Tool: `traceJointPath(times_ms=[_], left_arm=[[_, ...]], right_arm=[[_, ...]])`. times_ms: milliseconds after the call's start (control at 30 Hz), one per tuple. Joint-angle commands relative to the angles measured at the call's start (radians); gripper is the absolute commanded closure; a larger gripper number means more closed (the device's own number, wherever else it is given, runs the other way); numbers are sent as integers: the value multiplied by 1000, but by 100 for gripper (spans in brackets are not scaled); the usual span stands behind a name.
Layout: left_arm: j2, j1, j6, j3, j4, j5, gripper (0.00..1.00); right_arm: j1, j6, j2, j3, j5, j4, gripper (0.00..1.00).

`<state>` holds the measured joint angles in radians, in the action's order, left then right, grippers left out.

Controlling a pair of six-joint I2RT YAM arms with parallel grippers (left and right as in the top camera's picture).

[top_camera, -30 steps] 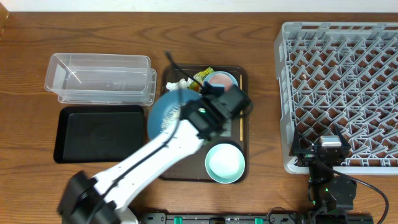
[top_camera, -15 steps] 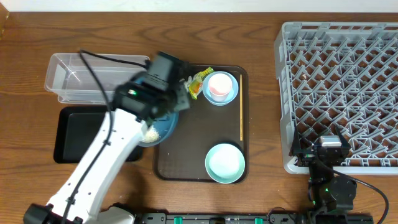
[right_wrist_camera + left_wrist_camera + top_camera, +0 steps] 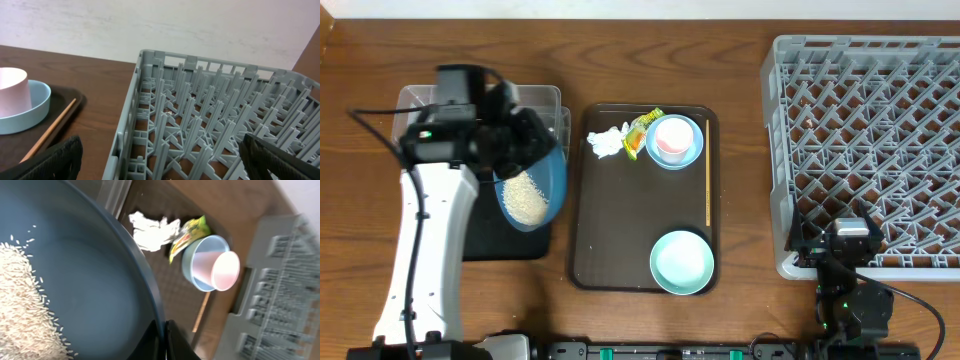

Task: Sort waste into correct bins and load items into the dishwasher rack
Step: 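Tilt the blue plate over the black tray to pour out rice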

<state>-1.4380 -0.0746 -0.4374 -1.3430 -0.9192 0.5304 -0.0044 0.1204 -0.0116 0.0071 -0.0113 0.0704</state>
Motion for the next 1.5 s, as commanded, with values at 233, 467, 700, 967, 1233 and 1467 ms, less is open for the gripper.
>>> traceJointPath(times_ms=[233, 467, 700, 967, 1233, 1467], left_arm=[[16, -295, 147, 46, -11, 521, 94], [14, -466, 197, 132, -11, 674, 94], [14, -592, 235, 184, -12, 806, 94], [13, -668, 235, 195, 0, 987, 94], [13, -728, 199, 203, -27, 1003, 94], [8, -788, 196, 246, -45, 1043, 94]], right_arm=[[-1, -11, 6, -2, 3, 5, 1], [-1, -11, 6, -2, 3, 5, 1], [-1, -11, 6, -2, 3, 5, 1], [-1, -11, 6, -2, 3, 4, 1], [-1, -11, 6, -2, 3, 5, 1], [-1, -11, 6, -2, 3, 5, 1]])
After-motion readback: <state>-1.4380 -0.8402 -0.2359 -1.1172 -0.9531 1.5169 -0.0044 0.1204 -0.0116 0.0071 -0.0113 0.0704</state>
